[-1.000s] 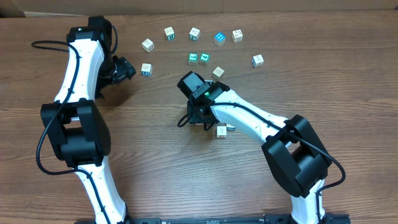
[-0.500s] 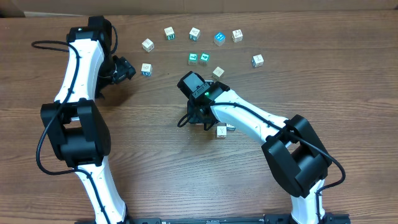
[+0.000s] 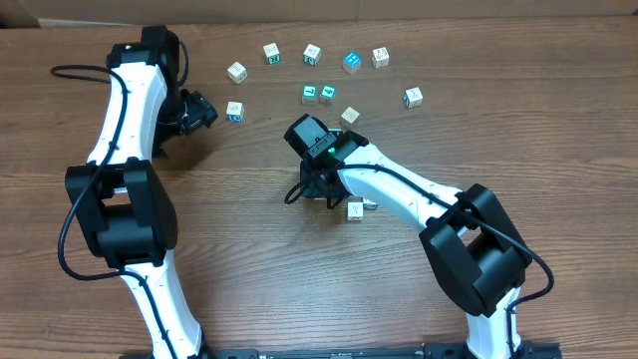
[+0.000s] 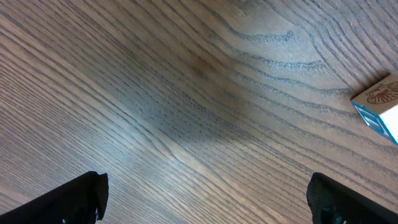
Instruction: Form a circle
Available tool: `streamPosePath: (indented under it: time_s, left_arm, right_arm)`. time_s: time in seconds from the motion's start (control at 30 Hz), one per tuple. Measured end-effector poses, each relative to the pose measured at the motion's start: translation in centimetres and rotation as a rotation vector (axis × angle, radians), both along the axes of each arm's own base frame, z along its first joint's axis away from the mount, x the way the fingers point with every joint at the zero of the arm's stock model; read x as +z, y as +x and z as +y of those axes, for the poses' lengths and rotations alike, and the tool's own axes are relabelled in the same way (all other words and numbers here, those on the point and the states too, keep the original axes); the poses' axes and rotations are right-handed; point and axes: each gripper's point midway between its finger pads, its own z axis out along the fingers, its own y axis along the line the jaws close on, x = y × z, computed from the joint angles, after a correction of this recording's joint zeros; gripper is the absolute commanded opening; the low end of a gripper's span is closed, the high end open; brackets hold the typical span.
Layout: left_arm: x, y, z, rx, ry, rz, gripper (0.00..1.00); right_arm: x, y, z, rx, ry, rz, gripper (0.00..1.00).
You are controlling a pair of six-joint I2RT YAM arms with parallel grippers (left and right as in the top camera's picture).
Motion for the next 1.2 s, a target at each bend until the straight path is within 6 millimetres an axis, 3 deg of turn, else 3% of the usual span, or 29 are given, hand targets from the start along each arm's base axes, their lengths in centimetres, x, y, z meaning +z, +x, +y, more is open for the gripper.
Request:
streamPosePath:
  time_s: [0.4,0.5,1.2]
  left_arm:
    - [0.00,0.00,0.01,0.000,0.000,0.000,0.99]
    - [0.00,0.00,0.00,0.000,0.000,0.000,0.99]
    - [0.00,0.00,0.00,0.000,0.000,0.000,0.99]
  right_arm:
    - [0.00,0.00,0.00,0.000,0.000,0.000,0.40]
    - [0.00,0.00,0.01,0.000,0.000,0.000,0.35]
    - [-0.01,-0.03,-0.03,0.000,-0.001,0.001,0.29]
